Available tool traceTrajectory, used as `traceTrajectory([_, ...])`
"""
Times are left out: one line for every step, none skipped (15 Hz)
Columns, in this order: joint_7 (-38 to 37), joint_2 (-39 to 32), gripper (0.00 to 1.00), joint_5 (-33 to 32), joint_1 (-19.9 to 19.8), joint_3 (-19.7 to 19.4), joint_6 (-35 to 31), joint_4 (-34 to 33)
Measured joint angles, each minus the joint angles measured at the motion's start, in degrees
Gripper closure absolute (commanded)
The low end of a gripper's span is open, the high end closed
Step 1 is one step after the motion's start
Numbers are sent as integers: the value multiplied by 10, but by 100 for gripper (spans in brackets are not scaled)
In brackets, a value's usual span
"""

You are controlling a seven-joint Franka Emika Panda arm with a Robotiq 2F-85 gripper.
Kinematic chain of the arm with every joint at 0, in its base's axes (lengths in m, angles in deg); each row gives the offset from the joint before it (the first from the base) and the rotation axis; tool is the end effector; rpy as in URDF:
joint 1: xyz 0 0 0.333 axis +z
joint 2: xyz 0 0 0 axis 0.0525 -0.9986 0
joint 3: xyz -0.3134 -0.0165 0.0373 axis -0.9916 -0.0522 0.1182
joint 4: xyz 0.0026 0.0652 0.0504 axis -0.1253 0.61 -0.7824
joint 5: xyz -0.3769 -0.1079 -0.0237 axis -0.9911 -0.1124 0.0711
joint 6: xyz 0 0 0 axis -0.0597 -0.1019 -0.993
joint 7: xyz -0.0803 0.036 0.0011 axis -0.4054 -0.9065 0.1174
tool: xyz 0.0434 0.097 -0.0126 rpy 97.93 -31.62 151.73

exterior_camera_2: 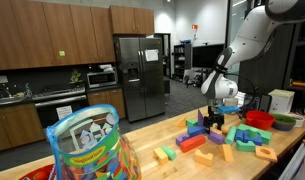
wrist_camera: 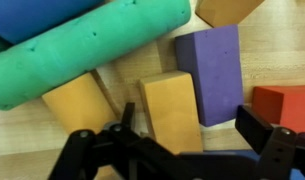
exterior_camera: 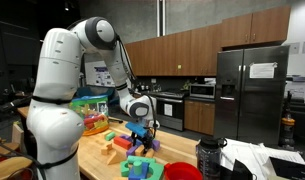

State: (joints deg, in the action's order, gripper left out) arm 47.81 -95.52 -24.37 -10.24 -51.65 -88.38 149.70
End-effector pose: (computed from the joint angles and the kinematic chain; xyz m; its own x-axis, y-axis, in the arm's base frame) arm 0.4336 -0.0579 0.1795 0.9821 -0.1162 -0.1483 -0.1420 -0.9738 -0.1777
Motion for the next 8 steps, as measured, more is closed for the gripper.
traceTrajectory([0,0,0,0,0,0,0,0])
traceTrajectory([0,0,0,0,0,0,0,0])
traceTrajectory([0,0,0,0,0,0,0,0])
traceTrajectory([0,0,0,0,0,0,0,0])
traceTrajectory([0,0,0,0,0,0,0,0])
traceTrajectory([0,0,0,0,0,0,0,0])
traceTrajectory([0,0,0,0,1,1,-1,0])
traceTrajectory([0,1,0,0,1,3,-5,0])
